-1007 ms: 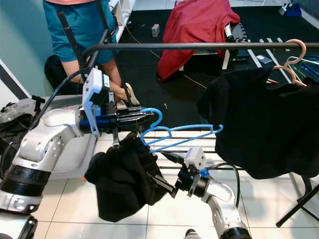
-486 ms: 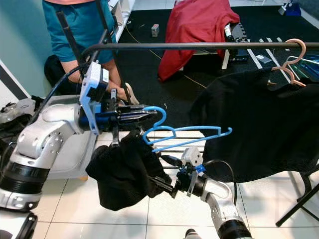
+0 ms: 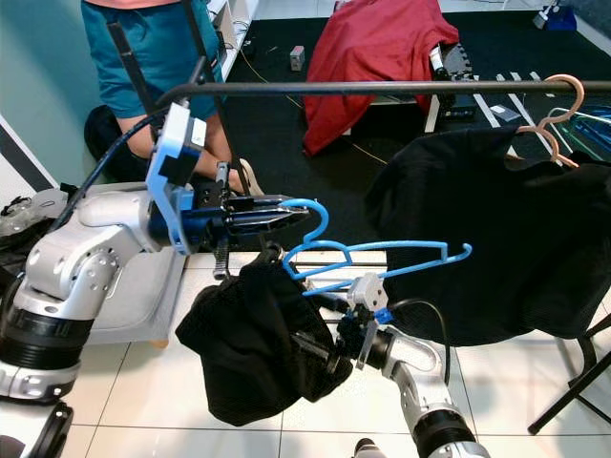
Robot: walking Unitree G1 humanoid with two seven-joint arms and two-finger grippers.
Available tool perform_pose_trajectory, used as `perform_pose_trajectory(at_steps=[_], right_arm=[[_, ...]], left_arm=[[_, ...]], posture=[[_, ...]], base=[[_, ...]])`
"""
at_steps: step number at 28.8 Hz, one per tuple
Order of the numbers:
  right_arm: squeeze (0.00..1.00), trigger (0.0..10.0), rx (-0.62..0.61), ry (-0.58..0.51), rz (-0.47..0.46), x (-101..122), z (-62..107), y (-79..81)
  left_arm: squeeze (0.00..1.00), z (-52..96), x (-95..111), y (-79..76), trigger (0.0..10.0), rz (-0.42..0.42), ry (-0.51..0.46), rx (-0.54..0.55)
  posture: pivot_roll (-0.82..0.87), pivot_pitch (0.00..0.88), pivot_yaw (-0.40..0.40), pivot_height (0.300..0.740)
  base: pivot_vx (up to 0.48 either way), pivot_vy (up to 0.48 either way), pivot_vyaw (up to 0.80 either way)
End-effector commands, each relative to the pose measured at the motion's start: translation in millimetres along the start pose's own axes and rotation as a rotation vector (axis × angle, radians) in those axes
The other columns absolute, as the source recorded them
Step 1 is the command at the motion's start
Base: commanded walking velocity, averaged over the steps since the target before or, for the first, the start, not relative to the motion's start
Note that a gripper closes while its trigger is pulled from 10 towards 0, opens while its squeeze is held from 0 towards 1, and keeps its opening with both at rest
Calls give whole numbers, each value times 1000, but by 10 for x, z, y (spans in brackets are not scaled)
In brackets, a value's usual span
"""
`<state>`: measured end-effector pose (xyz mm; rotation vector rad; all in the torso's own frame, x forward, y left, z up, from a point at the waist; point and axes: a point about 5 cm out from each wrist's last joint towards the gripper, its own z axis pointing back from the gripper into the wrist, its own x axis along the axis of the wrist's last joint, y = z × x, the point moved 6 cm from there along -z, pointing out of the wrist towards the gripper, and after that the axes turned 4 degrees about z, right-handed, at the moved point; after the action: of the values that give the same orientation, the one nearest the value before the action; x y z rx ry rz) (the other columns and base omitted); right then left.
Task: Hang hanger
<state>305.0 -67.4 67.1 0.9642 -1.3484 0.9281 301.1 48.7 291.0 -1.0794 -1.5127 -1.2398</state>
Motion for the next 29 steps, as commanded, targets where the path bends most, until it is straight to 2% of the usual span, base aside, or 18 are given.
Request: perform_pose_trajectory(at_steps=[1,4,5,9,11,12,15,21,29], right_arm=[[0,10000,87,37,-33,-75,-42,145],[0,10000,98,41,-42,-79,-51,160],[0,10000,39,15,-43,-59,-54,86],[0,10000,0,6,-41,-65,-45,41],[0,10000,-22,5,-27,-53,-46,-1],[0,10000,-60,8,0,-19,-51,-85],[0,10000,-59,7,6,19,-51,-118],[0,10000,-29,-11,-4,59,-15,-82],[0,10000,-39,-38,-18,30,-5,-33]], left_arm=[[0,35,88,-6,0,-47,2,-3],[0,30,82,-4,0,-47,5,-3],[0,40,54,-25,0,-36,10,2],[0,49,7,-35,0,-29,23,9],[0,57,-35,5,0,-28,33,26],[0,65,-92,68,0,-29,50,44],[0,64,-109,117,0,-33,55,54],[0,74,-78,224,0,-50,47,84],[0,83,-49,269,0,-60,41,94]], posture=[[-36,149,44,740],[-36,149,44,740],[-34,148,55,740],[-32,144,56,740],[-35,140,58,740],[-38,137,56,740],[-41,144,55,740],[-41,148,57,740],[-37,153,60,740]], base=[[0,0,0],[0,0,0],[0,0,0],[0,0,0],[0,0,0],[0,0,0],[0,0,0],[0,0,0],[0,0,0]])
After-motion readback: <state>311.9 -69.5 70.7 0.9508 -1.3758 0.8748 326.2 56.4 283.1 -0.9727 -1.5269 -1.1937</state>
